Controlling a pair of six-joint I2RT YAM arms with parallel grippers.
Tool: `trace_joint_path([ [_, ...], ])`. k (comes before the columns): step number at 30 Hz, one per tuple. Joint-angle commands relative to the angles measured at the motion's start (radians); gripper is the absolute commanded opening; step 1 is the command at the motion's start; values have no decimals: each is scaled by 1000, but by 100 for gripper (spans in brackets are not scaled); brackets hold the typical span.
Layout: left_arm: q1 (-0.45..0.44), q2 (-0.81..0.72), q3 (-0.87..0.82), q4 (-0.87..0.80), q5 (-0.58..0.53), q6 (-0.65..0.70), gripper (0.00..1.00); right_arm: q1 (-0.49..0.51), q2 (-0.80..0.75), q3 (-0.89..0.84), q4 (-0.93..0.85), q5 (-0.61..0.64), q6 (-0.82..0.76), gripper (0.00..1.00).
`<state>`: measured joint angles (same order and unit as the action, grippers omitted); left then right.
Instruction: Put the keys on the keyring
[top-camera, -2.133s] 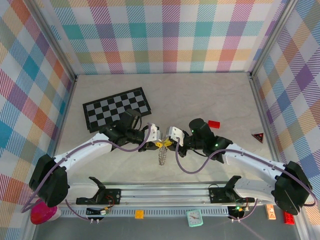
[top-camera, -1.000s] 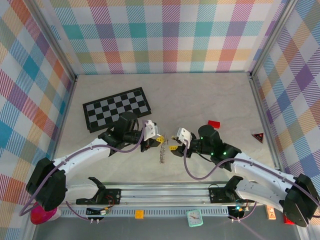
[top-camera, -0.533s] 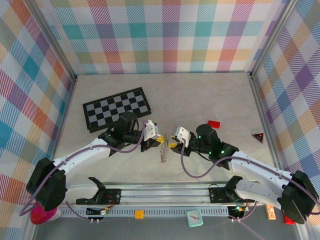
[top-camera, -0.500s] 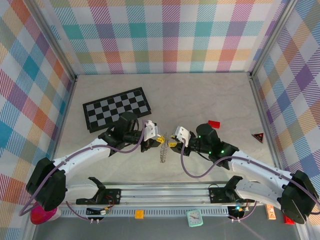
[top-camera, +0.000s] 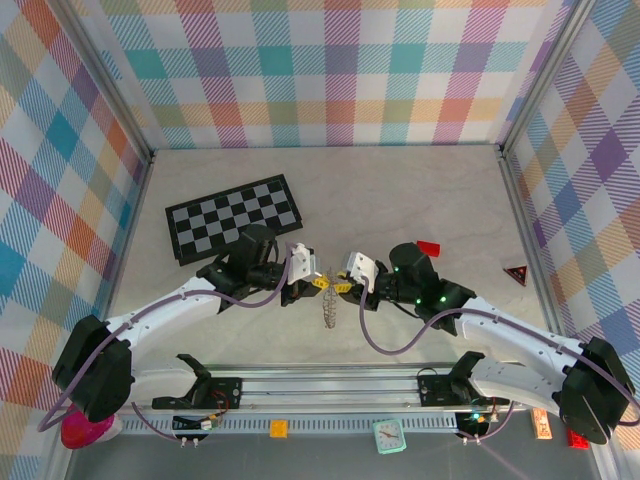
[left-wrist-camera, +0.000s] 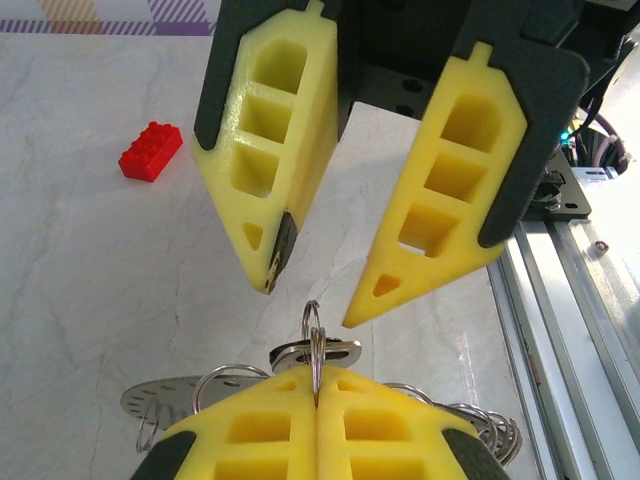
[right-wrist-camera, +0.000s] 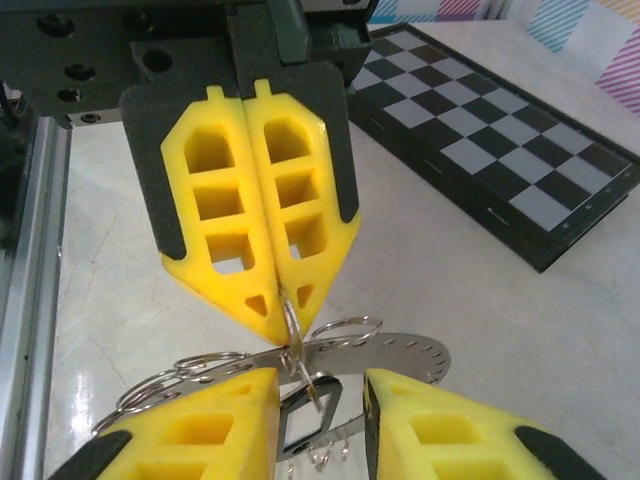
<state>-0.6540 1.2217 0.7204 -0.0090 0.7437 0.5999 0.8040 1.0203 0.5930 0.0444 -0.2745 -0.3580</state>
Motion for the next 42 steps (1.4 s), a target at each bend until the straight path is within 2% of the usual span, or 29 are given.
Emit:
trace_joint_path([
  [1, -13, -23, 22, 2, 52, 32, 0, -3, -11, 40, -49, -41, -27, 30],
  [11, -15, -21, 24, -7, 55, 38, 0, -3, 14, 55, -43, -40, -37, 24],
  [19, -15, -19, 28, -6, 58, 38, 0, -3, 37, 63, -49, -61, -36, 25],
  [36, -15, -22, 25, -7, 61, 38, 0, -4, 27, 97, -187, -28, -98, 1],
  [42, -16, -33, 23, -2, 79, 37, 0, -3, 41, 99, -188, -7, -105, 0],
])
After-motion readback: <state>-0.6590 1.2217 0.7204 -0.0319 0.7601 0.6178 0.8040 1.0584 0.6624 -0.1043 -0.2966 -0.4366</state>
